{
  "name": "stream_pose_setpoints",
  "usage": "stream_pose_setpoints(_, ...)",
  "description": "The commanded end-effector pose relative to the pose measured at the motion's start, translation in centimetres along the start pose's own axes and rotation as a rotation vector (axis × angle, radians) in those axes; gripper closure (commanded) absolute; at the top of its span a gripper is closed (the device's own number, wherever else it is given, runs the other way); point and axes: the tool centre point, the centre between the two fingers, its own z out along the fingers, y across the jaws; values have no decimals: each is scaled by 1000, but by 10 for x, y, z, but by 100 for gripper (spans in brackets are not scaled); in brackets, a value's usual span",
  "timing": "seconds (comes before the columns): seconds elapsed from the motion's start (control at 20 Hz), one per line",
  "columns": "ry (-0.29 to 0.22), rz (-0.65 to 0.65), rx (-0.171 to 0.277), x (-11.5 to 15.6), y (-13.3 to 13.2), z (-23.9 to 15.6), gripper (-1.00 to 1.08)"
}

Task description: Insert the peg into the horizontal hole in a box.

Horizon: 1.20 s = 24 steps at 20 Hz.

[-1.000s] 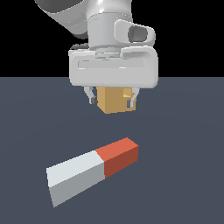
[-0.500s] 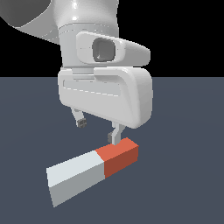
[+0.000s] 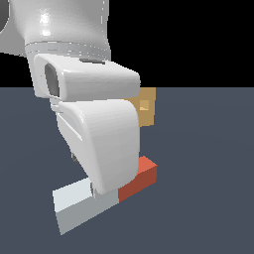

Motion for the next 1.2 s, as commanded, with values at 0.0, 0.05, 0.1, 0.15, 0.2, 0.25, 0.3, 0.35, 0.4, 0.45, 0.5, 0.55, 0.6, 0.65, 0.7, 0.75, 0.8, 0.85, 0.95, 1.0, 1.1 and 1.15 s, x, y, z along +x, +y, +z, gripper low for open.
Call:
stream_pose_setpoints(0.0, -1, 28, 0, -5, 0, 3, -92)
stream_pose_setpoints(0.05, -1, 33, 0, -6, 0, 3, -92)
stream_pose_setpoints(0.1, -1, 37, 0, -7, 0, 3, -92)
stream_pose_setpoints(0.15, -1, 38, 0, -7, 0, 3, -92)
stream_pose_setpoints(0.2, -1, 31, 0, -6, 0, 3, -92)
stream_pose_setpoints(0.25, -1, 31, 0, -6, 0, 3, -92)
stream_pose_setpoints(0.3, -1, 31, 0, -6, 0, 4, -92)
stream_pose_setpoints(0.35, -1, 31, 0, -6, 0, 6, -92)
stream_pose_setpoints(0.4, -1, 32, 0, -6, 0, 8, -92)
stream_pose_setpoints(0.45, -1, 32, 0, -6, 0, 11, -92)
stream_pose_setpoints(0.5, -1, 33, 0, -6, 0, 15, -92)
stream_pose_setpoints(0.55, -1, 34, 0, -7, -1, 19, -92)
stream_pose_setpoints(0.6, -1, 34, 0, -7, -1, 24, -92)
stream_pose_setpoints(0.65, -1, 35, 0, -7, -1, 30, -92)
stream_pose_setpoints(0.7, -1, 36, 0, -7, -1, 35, -92)
stream_pose_setpoints(0.75, -1, 37, 0, -7, -1, 40, -92)
stream_pose_setpoints(0.8, -1, 37, 0, -7, -1, 43, -92)
stream_pose_setpoints(0.85, -1, 37, 0, -7, -1, 47, -92)
stream_pose_setpoints(0.95, -1, 37, 0, -7, -1, 51, -92)
stream_pose_setpoints(1.0, -1, 38, 0, -7, -1, 53, -92)
stream_pose_setpoints(1.1, -1, 38, 0, -7, -1, 54, -92)
stream_pose_setpoints(1.15, -1, 38, 0, -7, -1, 54, 108)
